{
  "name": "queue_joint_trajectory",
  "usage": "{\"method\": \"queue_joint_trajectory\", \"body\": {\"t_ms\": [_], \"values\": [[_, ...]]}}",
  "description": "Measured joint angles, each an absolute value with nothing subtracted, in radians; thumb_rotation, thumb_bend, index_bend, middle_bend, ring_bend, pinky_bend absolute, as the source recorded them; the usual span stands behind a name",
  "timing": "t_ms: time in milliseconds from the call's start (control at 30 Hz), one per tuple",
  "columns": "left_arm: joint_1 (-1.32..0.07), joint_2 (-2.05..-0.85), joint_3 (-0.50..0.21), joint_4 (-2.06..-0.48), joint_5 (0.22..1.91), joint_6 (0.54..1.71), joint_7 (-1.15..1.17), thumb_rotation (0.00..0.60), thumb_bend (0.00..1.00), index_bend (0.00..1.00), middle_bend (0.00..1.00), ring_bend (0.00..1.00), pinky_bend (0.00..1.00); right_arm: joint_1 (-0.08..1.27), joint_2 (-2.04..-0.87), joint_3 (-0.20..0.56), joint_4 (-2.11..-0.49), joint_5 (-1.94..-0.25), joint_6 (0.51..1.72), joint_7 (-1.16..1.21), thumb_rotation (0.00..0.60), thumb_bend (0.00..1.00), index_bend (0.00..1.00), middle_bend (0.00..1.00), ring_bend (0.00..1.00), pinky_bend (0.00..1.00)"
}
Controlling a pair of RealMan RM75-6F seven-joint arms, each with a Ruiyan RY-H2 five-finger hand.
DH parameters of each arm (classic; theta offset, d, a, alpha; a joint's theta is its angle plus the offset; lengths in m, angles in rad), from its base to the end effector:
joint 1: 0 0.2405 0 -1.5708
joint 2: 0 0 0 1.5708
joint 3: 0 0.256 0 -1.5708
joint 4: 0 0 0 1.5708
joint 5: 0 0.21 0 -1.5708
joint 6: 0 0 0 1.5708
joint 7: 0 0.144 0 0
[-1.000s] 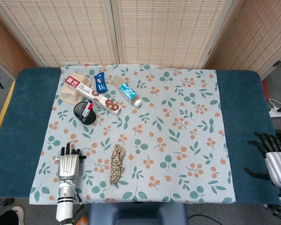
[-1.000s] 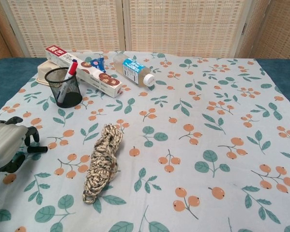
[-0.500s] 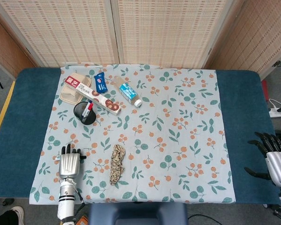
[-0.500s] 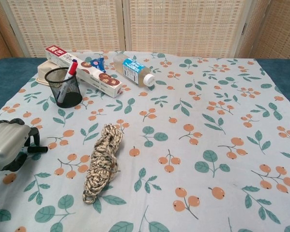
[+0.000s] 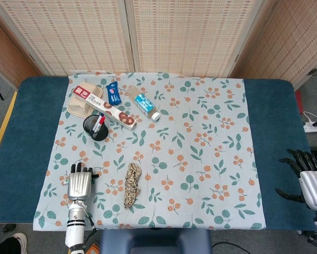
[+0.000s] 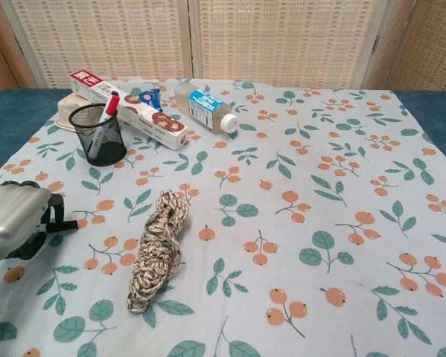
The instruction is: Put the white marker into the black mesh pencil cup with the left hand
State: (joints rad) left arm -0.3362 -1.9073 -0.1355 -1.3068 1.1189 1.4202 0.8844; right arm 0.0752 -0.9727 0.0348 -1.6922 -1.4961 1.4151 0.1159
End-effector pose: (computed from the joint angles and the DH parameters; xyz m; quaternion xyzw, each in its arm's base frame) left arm -0.2257 0.2430 -0.0614 -0.6492 -0.3348 -0.2237 0.6452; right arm -0.3126 -0.1738 0.1873 0.5936 -0.4306 0.3753 0.5669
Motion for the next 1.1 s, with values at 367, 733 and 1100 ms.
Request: {"method": "queue_joint_trajectory", "body": {"t_ms": [367, 733, 1100], "values": [[-0.341, -1.84, -0.144, -1.406, 1.199, 1.476, 0.868, 0.6, 0.44, 0.46, 0.5, 0.17, 0.19, 0.074, -0.971, 0.035, -1.694, -1.504, 1.423, 0.122, 0.6, 0.0, 0.28, 0.09, 0.05, 0.0], [-0.37, -1.589, -0.265, -1.662, 1.221, 1.355, 0.447, 0.6, 0.43, 0.48, 0.51, 0.18, 0.19, 0.068, -0.967, 0.033, -1.692, -1.52, 1.44, 0.14, 0.6, 0.0, 0.27, 0.09, 0.05, 0.0], [-0.452, -1.251, -0.51, -1.775, 1.155, 1.018, -0.231, 0.6, 0.43, 0.49, 0.51, 0.17, 0.18, 0.069, -0.971, 0.031, -1.7, -1.522, 1.439, 0.112, 0.6, 0.0, 0.27, 0.09, 0.05, 0.0]]}}
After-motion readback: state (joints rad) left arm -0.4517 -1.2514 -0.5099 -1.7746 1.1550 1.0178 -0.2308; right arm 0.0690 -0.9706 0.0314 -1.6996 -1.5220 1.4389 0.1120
